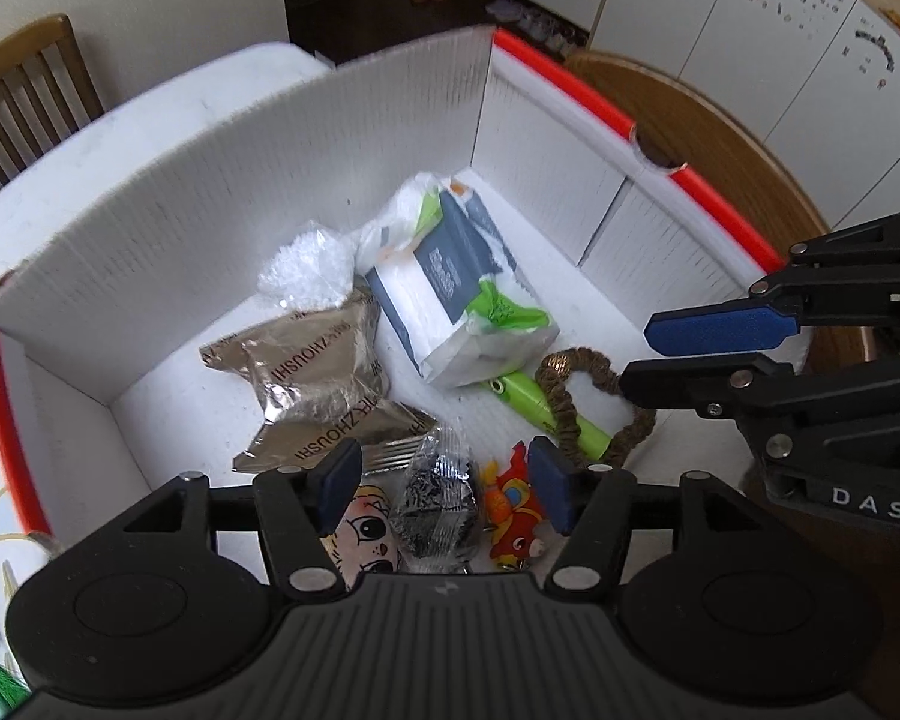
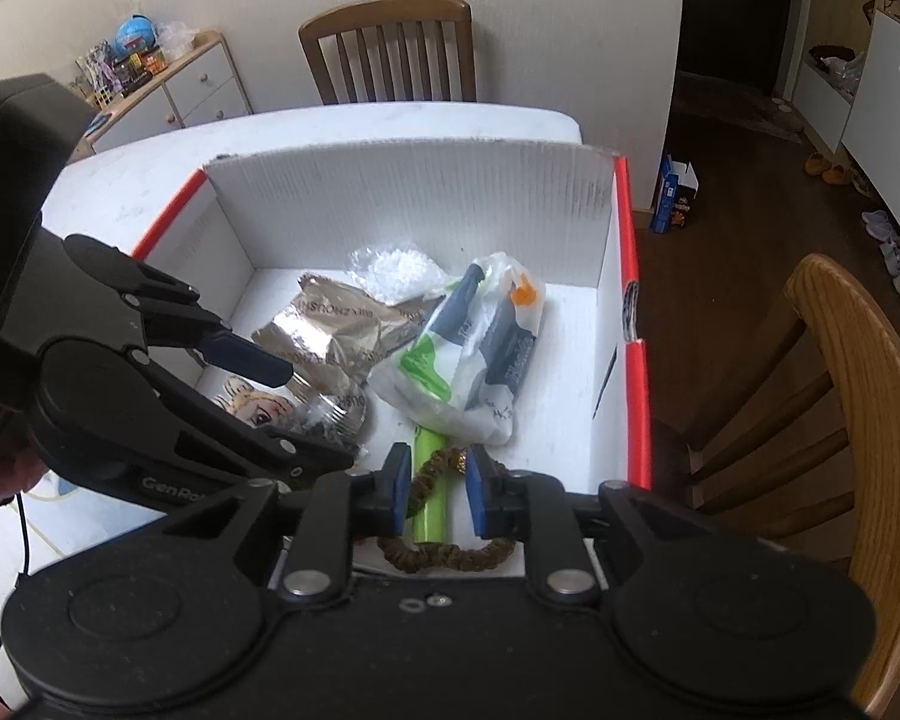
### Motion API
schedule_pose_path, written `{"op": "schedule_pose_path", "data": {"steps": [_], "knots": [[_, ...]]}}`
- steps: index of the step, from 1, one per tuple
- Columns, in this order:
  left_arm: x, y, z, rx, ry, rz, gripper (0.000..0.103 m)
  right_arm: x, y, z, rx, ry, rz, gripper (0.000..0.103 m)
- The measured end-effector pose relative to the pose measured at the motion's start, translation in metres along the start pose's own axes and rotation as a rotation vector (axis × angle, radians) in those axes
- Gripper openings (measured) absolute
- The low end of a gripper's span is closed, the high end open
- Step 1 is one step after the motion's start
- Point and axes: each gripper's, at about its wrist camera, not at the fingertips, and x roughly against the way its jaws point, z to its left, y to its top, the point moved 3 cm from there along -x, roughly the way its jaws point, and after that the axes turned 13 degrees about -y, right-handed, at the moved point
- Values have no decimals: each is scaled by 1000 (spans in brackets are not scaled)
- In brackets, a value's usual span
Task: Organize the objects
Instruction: 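Open both tools to release the items and withdraw toward the table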
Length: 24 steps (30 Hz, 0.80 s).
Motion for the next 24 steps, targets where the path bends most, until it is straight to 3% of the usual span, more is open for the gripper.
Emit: {"op": "schedule_pose_path", "data": {"steps": [13,24], "knots": [[60,-5,-4,15,12,-167,60,33,10,11,21,7,-56,19],[115,-27,9,44,-5,-281,60,50,22,31,32,8,-93,24]]}}
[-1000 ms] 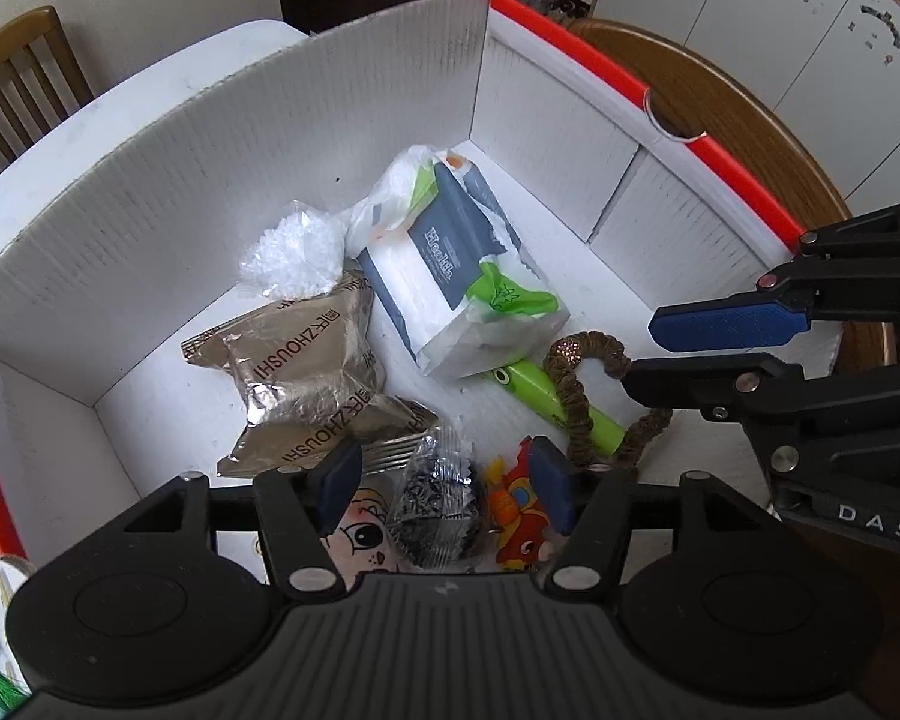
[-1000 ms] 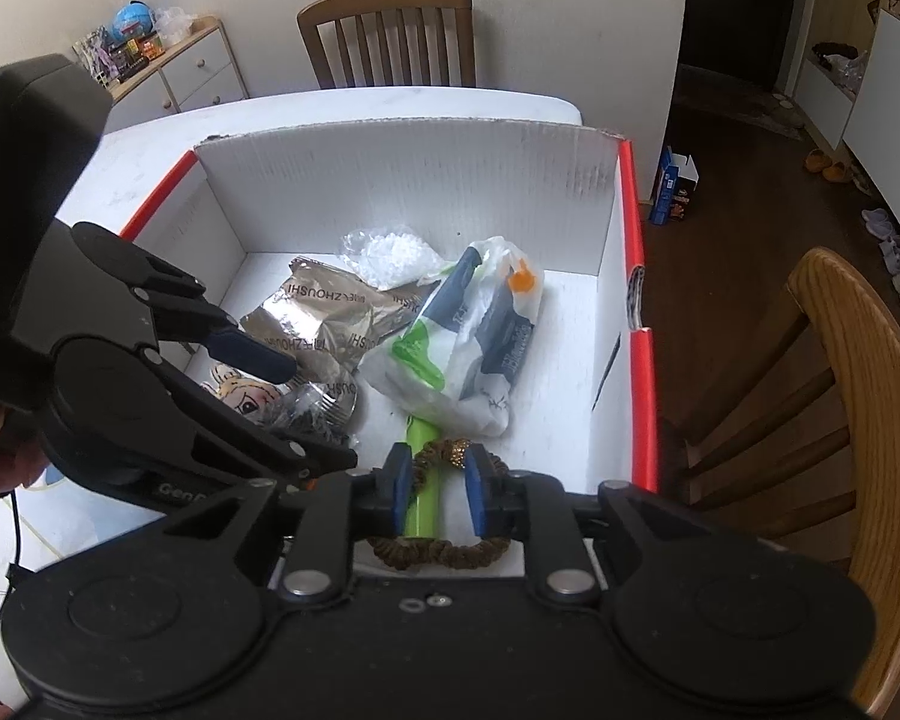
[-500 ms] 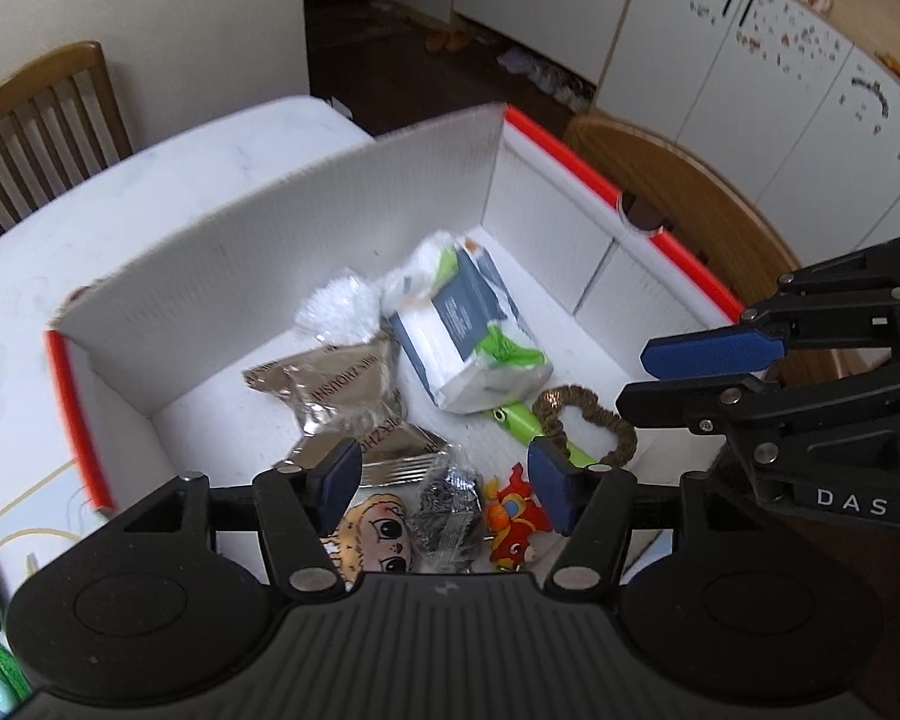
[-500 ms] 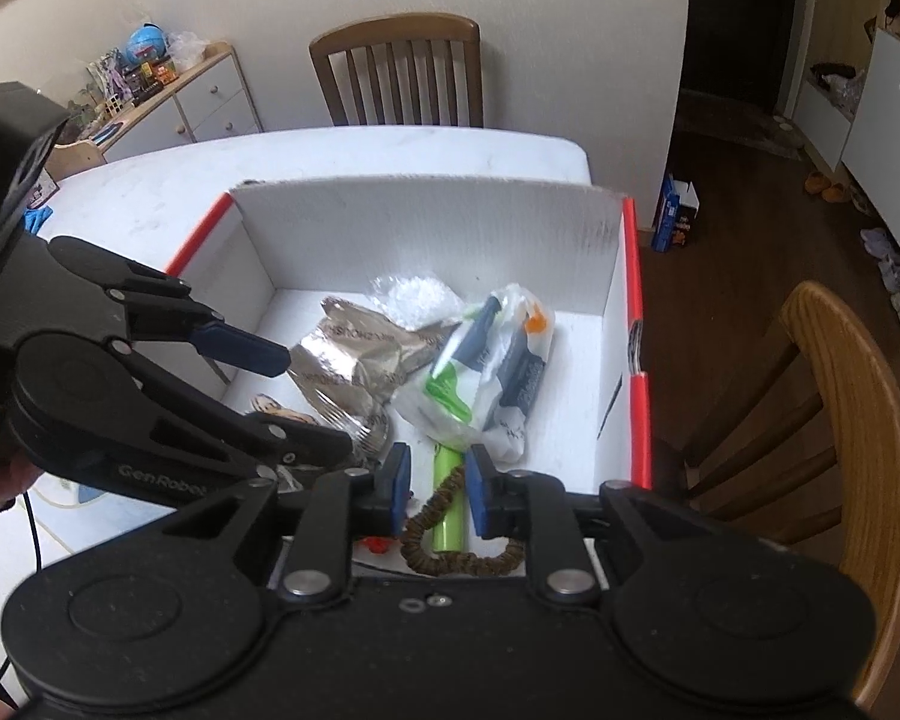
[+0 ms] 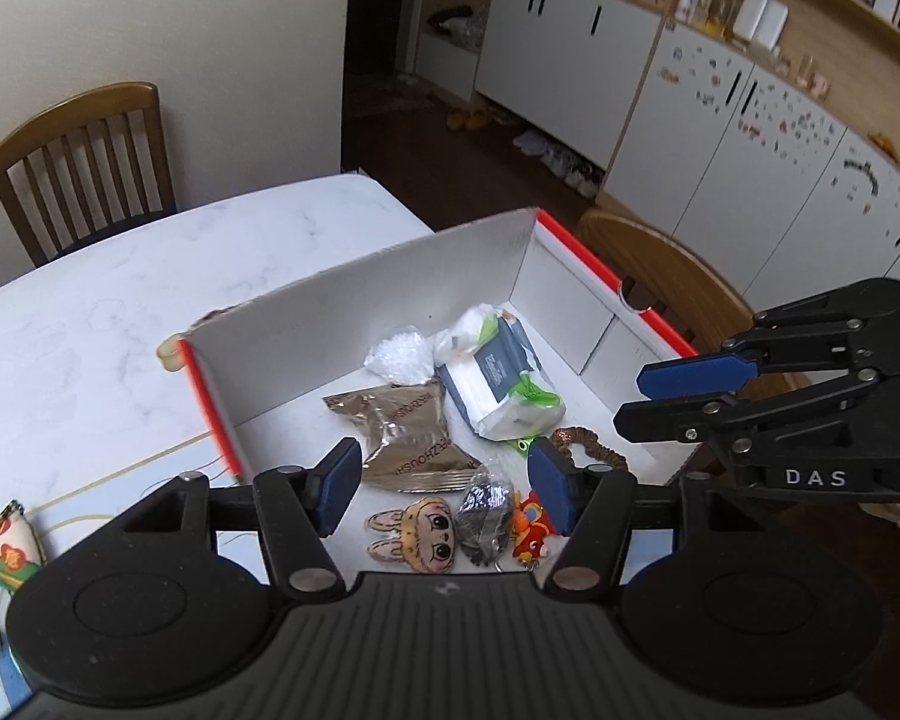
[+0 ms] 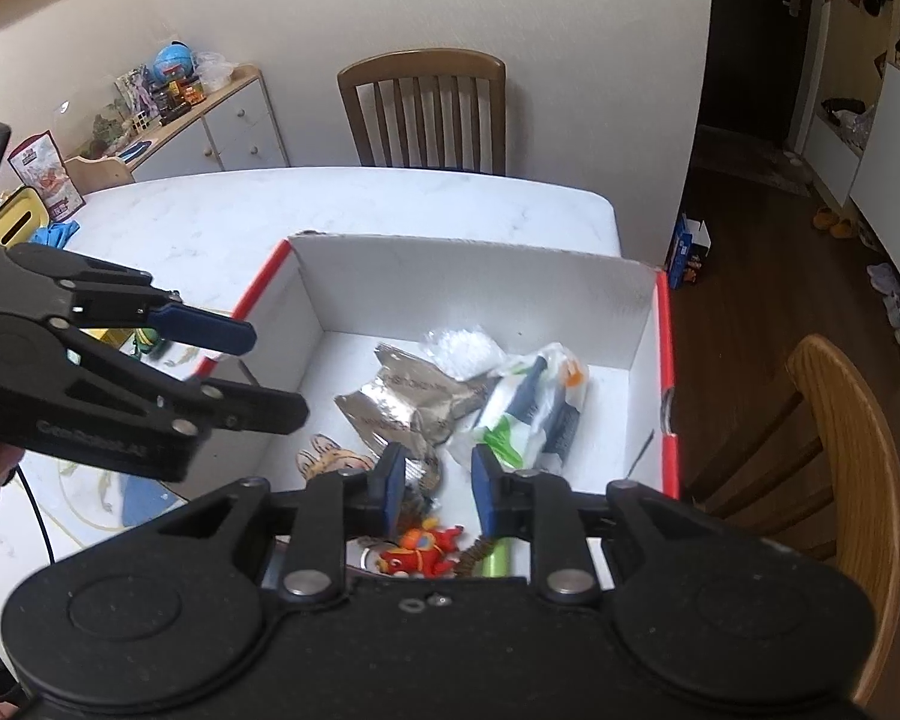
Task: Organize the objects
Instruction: 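Open both tools to release the items and withdraw toward the table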
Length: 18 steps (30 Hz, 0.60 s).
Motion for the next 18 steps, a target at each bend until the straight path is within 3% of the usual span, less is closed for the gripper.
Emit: {"op": "schedule_pose_path", "data": {"steps": [3,7,14,18], "knots": [[18,-5,6,5,-4,-28,64,3,1,7,3,-2,-5,30],[43,-13,18,13,4,-64,66,12,3,18,-13,-2,-30,57],[85,-33,49,43,35,-115,67,26,10,49,-25,-6,-71,67],[111,-46,69,48,69,-148,79,32,15,74,-32,4,-87,73]]}}
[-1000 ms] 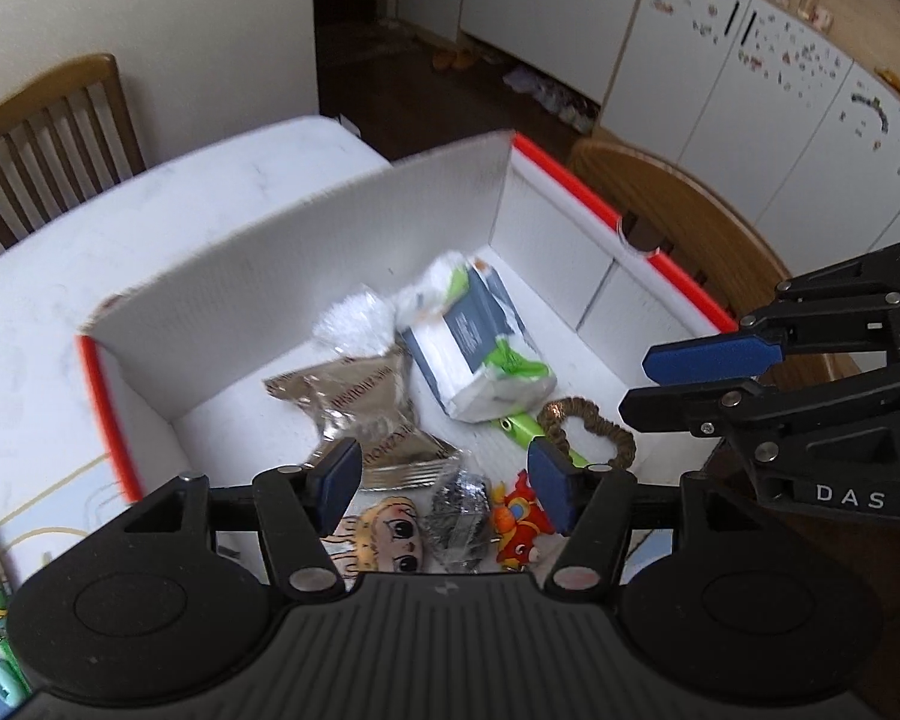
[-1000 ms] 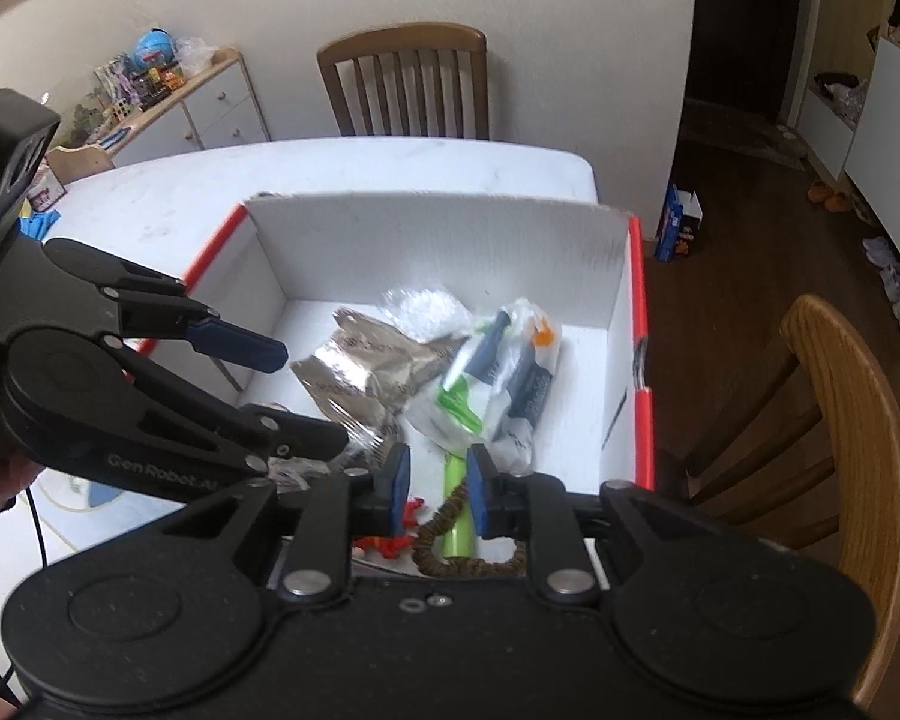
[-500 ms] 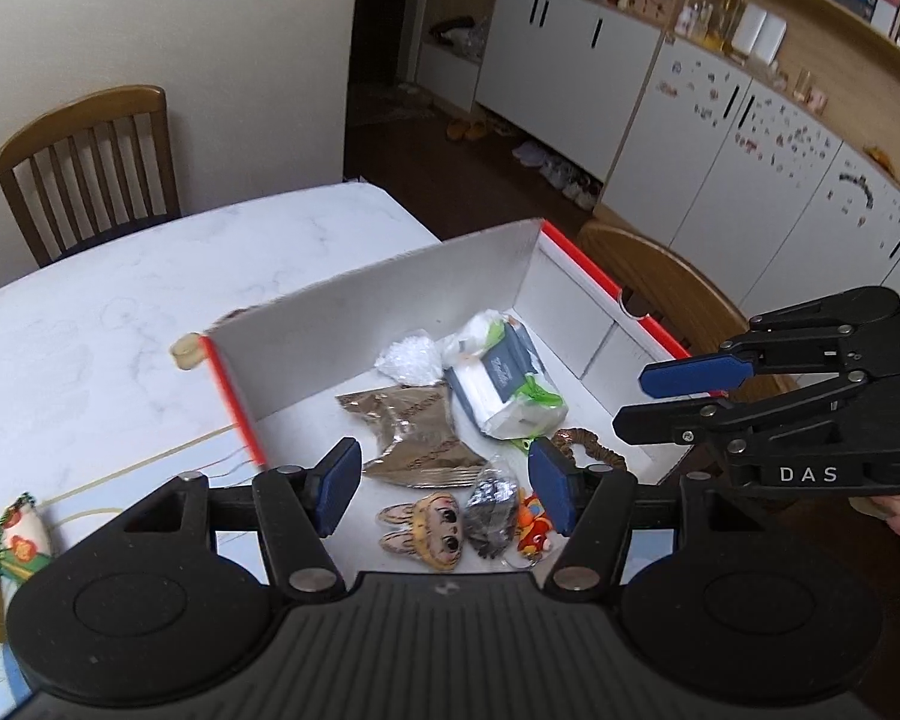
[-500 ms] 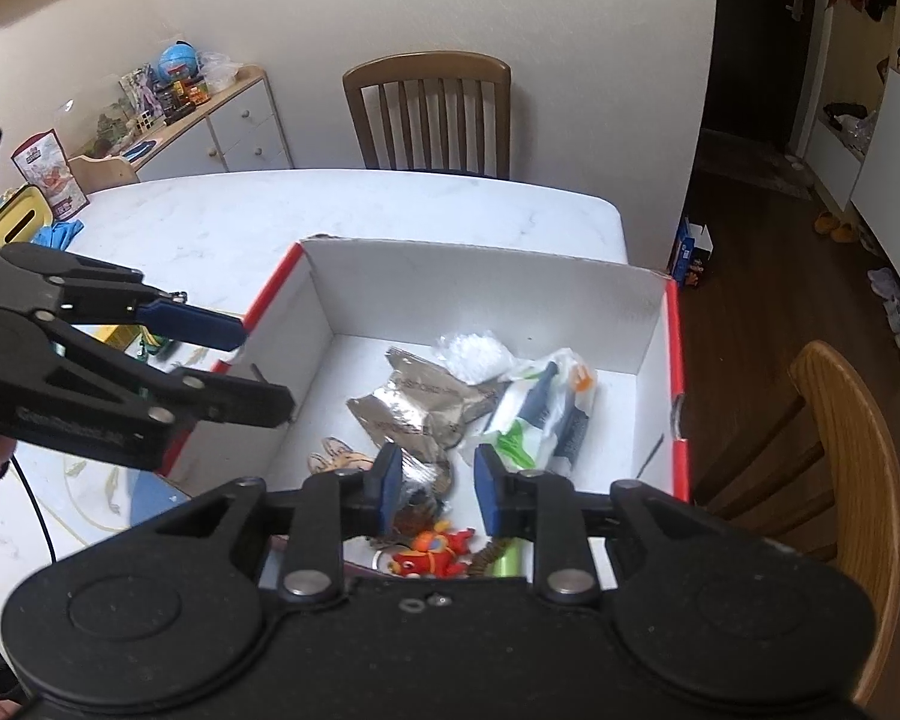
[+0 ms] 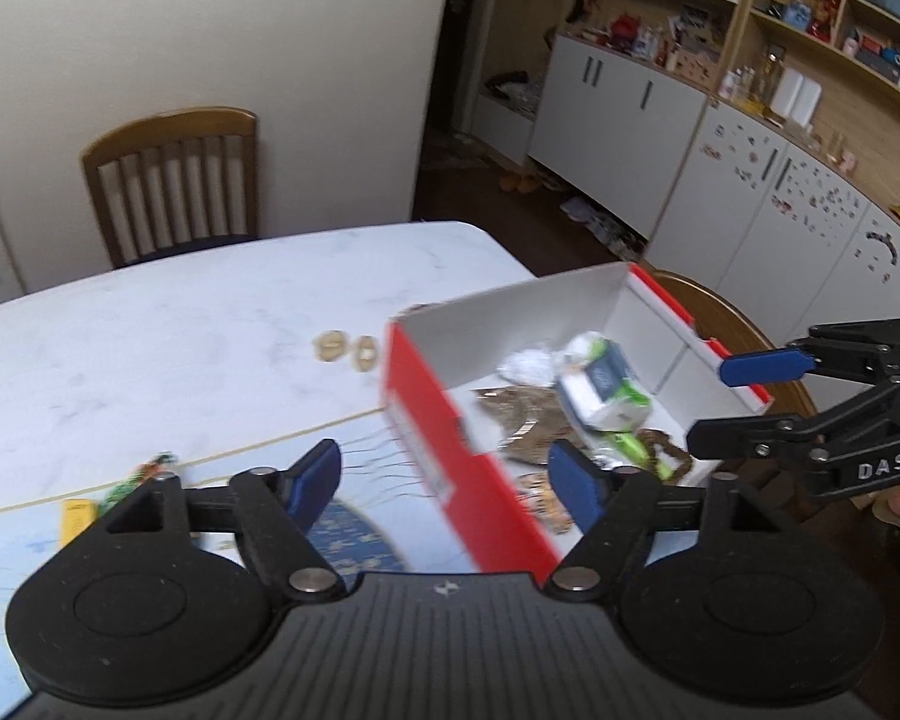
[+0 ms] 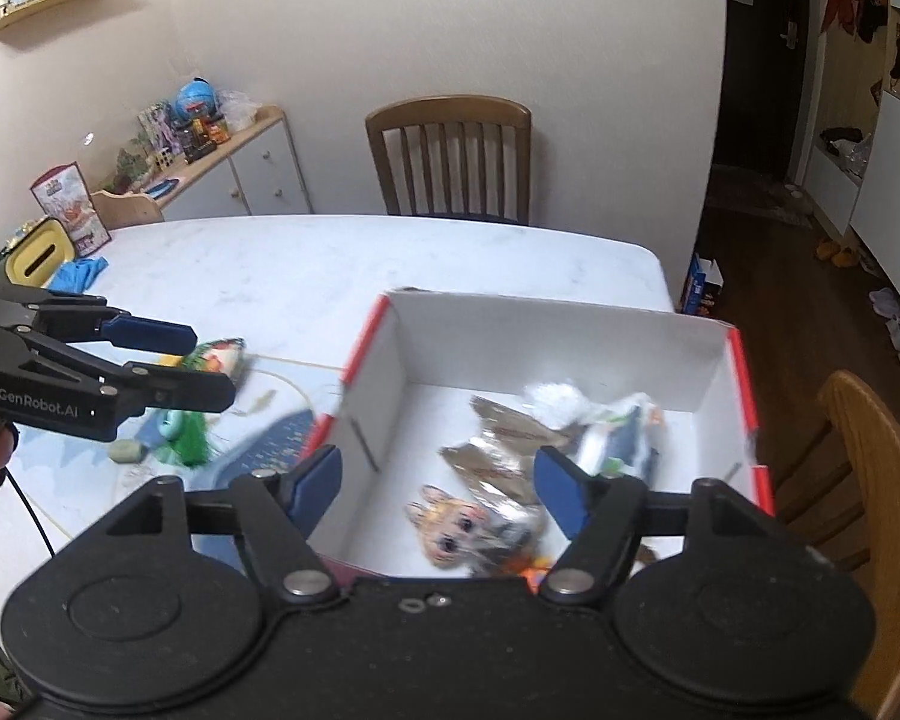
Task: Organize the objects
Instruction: 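Open both tools to release the items and withdraw toward the table, then grasp the yellow box with the left tool while the right tool grasps the green sachet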
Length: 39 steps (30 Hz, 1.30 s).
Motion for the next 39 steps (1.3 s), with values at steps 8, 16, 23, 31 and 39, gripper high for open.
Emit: {"op": "schedule_pose_path", "data": {"steps": [8,16,23,31,39], "knots": [[46,-18,55,45,55,-23,81,4,9,62,20,26,-15,76],[81,-36,109,93,89,-46,86,-1,20,124,52,49,-12,77],[96,-50,151,95,91,-68,103,-14,27,168,71,41,-6,78],[82,-69,189,76,116,-51,103,-41,46,205,82,31,7,82],[54,-83,228,83,165,-26,103,-83,62,238,116,28,25,86]]}}
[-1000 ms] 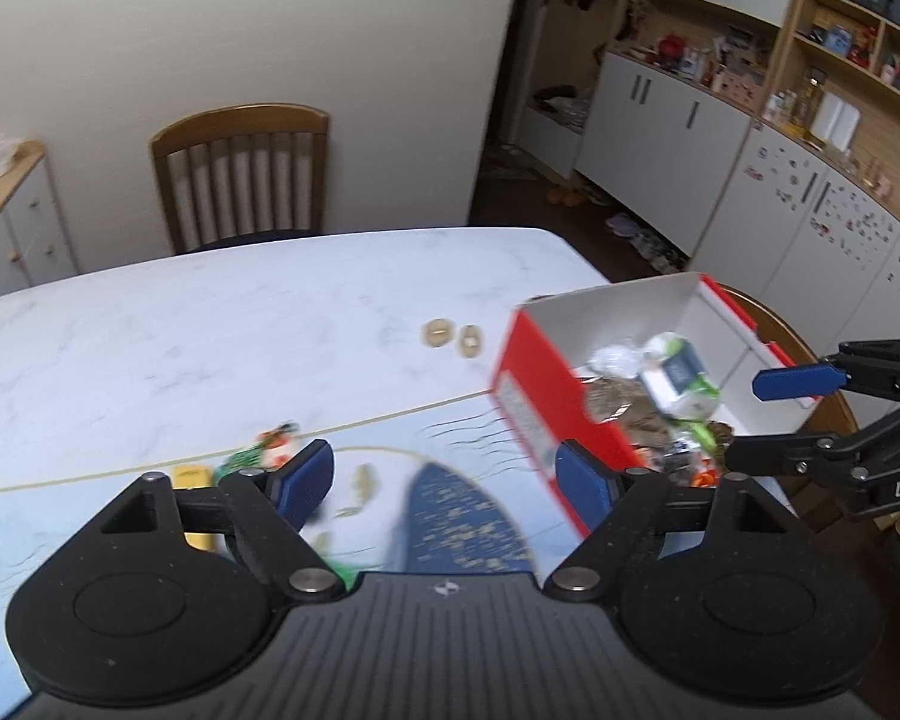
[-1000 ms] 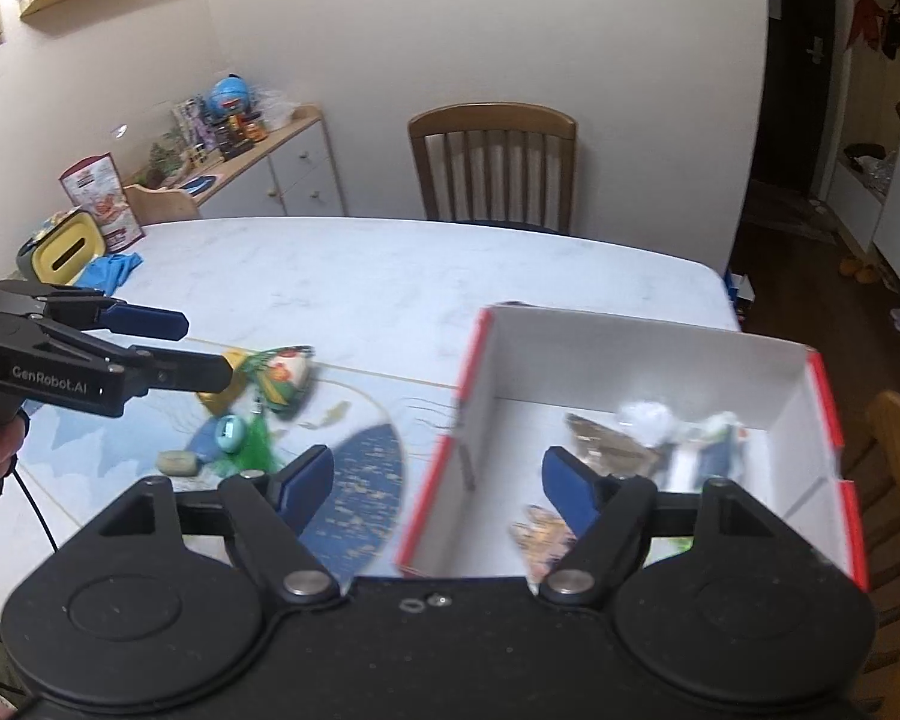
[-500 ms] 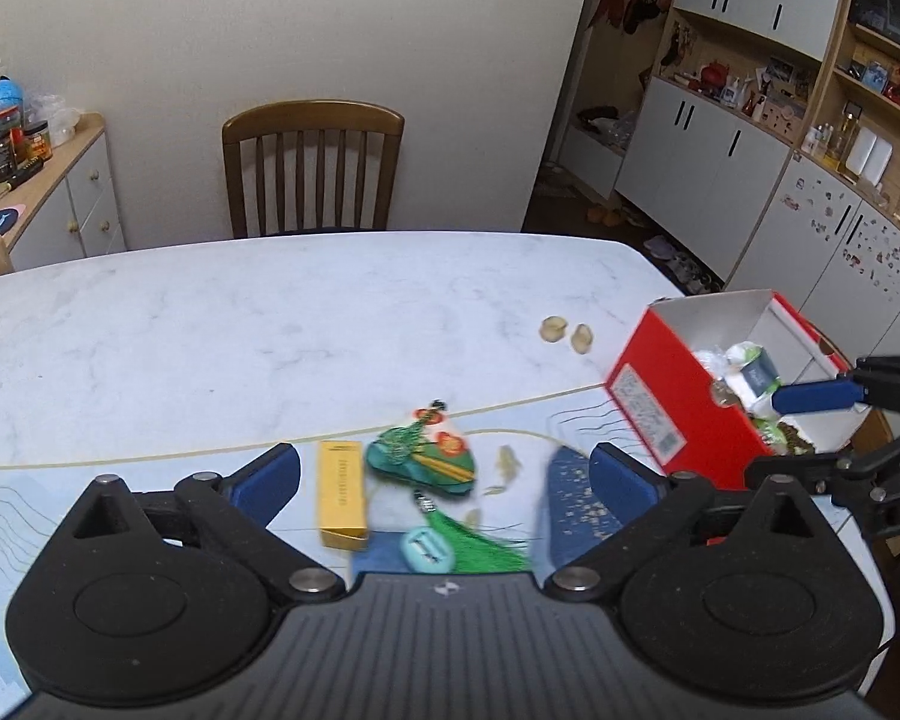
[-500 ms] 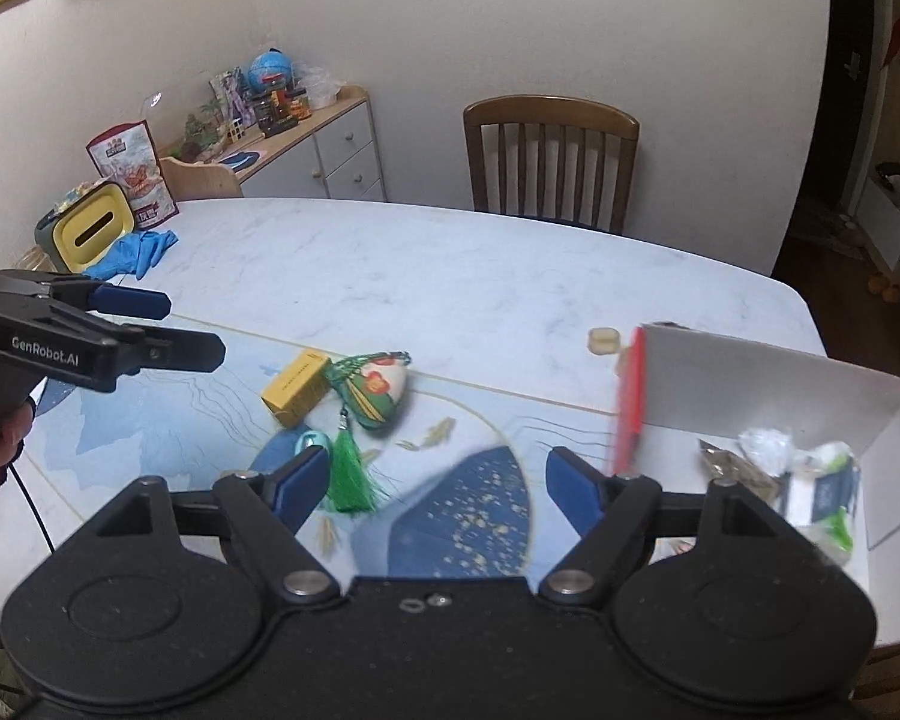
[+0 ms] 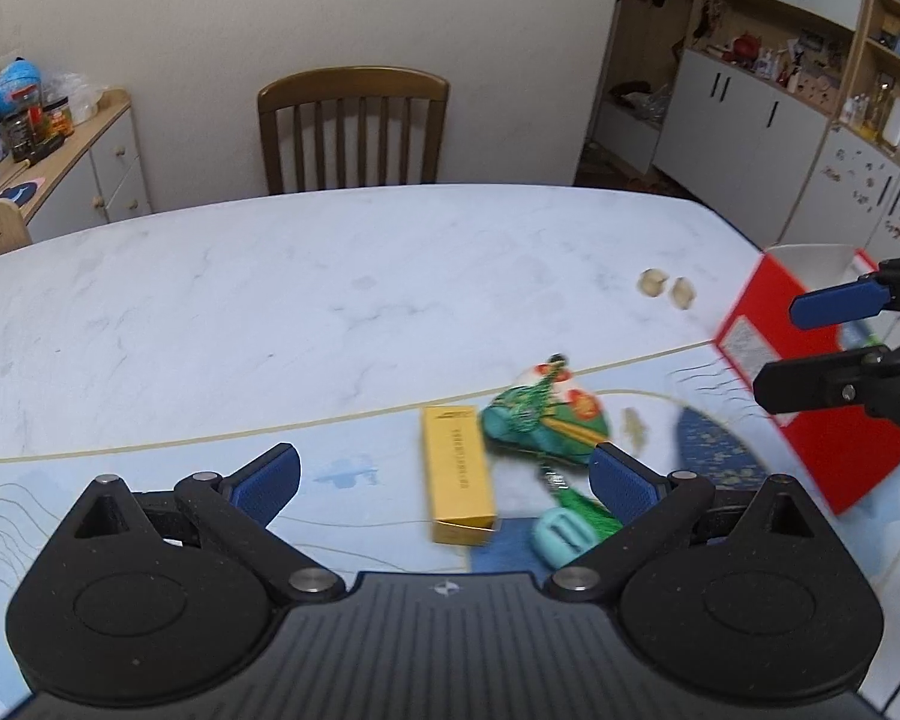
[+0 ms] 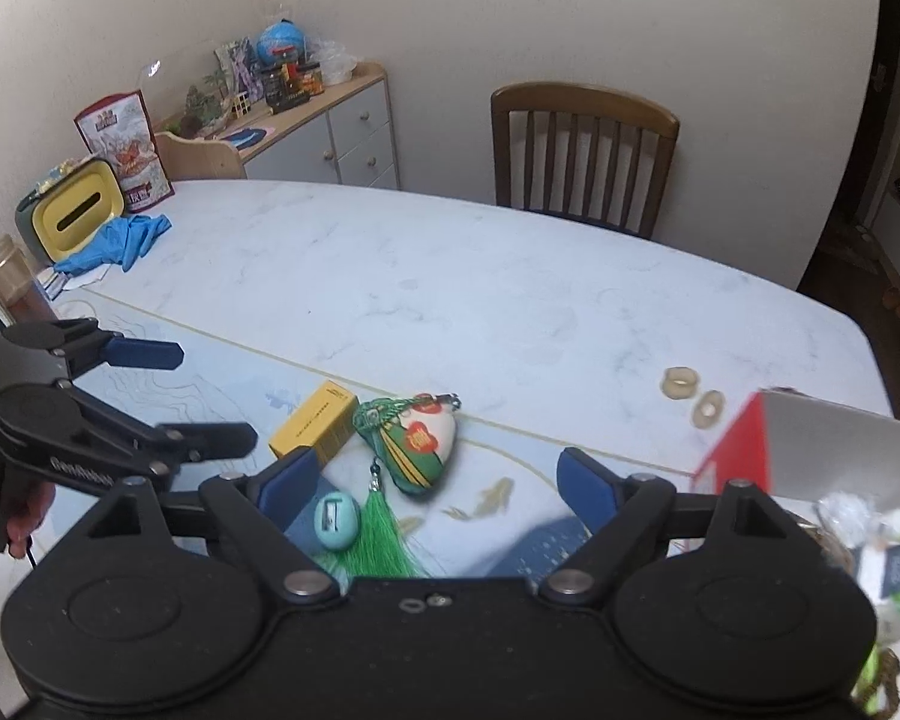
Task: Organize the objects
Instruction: 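Grasp the yellow box with the left tool while the right tool grasps the green sachet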
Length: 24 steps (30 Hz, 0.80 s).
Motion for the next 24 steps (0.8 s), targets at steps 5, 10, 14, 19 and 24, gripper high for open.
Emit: {"op": "schedule_pose_path", "data": {"steps": [5,10,14,19,24], "knots": [[-21,-6,11,-21,14,13,103,-32,4,10,-3,-7,46,86],[-44,-9,19,-16,10,41,103,-66,3,19,7,-14,130,86],[-57,-13,22,-15,8,49,103,-87,3,26,2,-14,162,85],[-68,-13,21,-30,15,51,103,-106,3,29,-21,-13,196,85],[-79,-13,22,-29,18,56,103,-122,3,31,-28,-14,221,83]]}}
